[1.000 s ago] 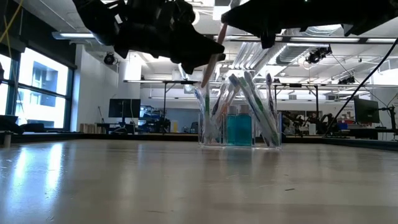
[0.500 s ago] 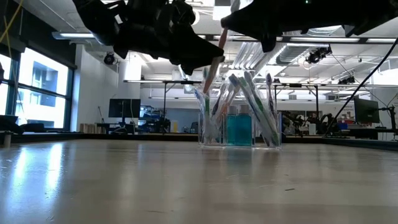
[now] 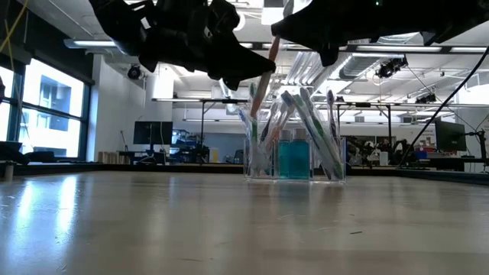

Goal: Pick & Place toothbrushing station
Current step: Put the orange toothbrush into the transparent organizer

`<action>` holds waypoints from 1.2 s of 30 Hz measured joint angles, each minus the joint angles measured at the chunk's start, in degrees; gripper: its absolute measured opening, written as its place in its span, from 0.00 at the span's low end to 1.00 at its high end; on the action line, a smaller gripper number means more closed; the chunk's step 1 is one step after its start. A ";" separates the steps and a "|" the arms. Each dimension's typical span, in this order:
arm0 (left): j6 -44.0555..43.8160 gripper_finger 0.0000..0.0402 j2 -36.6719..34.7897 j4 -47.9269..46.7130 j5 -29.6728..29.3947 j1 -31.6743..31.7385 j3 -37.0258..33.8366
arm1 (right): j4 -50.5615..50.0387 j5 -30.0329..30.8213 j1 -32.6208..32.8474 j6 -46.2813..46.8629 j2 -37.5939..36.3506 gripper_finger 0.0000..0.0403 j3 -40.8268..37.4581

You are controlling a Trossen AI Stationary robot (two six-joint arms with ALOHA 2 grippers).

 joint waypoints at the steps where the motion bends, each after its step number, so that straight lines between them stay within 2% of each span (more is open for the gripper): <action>1: -0.03 0.05 0.00 -0.15 -0.02 0.00 0.00 | -0.16 -0.30 0.00 -0.22 0.00 0.06 0.00; 9: -0.90 0.04 0.00 -0.43 -0.27 0.02 0.00 | -1.17 5.02 0.99 -2.08 0.00 0.23 0.01; 15: -1.31 0.04 0.00 -0.54 -0.30 0.02 0.00 | -0.74 7.64 2.59 -5.85 0.00 0.43 0.02; 21: -2.85 0.04 0.00 -0.41 -8.41 -0.46 0.00 | -0.61 14.78 4.27 -6.18 -1.50 0.60 0.02; 27: -2.61 0.04 -0.58 -0.74 -17.81 -0.20 -1.61 | -0.90 20.11 7.41 -12.24 -3.87 0.63 0.02; 32: -2.41 0.04 -1.72 6.18 -18.34 0.44 -5.12 | -0.93 26.69 10.10 -15.25 -4.00 0.63 0.02; 36: -1.34 0.04 -1.84 10.97 -18.25 1.31 -6.96 | -0.62 29.39 11.23 -16.01 -4.00 0.63 0.02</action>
